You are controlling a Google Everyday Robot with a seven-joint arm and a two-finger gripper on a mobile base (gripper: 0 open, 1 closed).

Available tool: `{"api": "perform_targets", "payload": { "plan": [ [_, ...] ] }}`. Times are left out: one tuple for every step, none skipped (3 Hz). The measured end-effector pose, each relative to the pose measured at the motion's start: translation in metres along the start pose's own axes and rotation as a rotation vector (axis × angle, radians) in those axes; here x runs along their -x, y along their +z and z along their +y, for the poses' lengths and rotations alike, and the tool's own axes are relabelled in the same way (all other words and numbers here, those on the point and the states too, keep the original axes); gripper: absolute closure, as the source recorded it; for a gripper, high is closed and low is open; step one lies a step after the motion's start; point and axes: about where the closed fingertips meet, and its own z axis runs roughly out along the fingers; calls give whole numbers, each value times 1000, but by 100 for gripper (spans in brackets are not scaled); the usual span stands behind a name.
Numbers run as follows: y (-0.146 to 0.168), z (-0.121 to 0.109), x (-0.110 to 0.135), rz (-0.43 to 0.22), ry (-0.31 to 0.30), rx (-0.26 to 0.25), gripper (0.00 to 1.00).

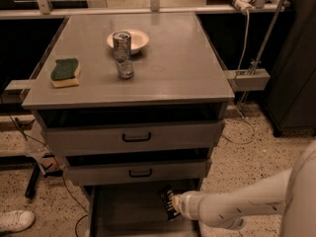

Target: Pick rxbar chocolate from bottom drawer and place on counter

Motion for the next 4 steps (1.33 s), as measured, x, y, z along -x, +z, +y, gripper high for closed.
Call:
{"api": "perform_targets", "payload": {
  "plan": [
    [-68, 11, 25, -72, -42, -41, 100],
    [-68, 11, 25, -72, -42, -41, 100],
    [-87, 16, 35, -98, -53, -35, 100],
    [-120, 25, 47, -138, -76, -47, 100]
  ]
}}
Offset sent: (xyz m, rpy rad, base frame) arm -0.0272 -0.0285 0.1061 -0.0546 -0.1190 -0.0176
